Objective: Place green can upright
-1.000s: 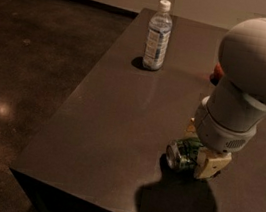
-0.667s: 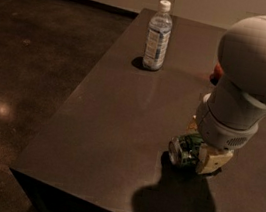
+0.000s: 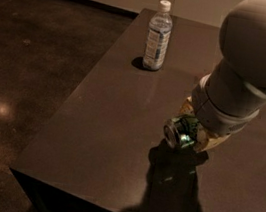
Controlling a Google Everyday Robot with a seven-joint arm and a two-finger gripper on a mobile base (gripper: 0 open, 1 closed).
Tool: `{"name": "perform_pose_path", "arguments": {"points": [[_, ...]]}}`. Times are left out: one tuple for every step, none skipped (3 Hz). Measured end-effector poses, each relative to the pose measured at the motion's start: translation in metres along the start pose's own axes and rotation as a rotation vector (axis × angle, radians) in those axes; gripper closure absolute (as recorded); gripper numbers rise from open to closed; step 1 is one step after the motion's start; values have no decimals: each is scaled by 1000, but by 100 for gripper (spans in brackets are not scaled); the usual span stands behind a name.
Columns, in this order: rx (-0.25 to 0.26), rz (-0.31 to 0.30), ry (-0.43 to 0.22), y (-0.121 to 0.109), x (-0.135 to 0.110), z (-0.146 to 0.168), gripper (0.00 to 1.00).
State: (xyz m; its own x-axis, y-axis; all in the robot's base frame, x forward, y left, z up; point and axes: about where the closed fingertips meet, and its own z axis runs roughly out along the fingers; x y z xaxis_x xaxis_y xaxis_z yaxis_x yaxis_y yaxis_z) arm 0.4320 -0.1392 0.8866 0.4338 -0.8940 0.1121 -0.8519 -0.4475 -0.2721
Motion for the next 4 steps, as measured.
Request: {"name": "perform_pose_path", "arguments": {"points": [[98,-188,-1,-26,-1,-14,100],[138,-290,-1,-37,-1,-21,100],[138,-290,-1,-37,-1,-21,100],[152,-292,11,-37,1,-18,100]]}}
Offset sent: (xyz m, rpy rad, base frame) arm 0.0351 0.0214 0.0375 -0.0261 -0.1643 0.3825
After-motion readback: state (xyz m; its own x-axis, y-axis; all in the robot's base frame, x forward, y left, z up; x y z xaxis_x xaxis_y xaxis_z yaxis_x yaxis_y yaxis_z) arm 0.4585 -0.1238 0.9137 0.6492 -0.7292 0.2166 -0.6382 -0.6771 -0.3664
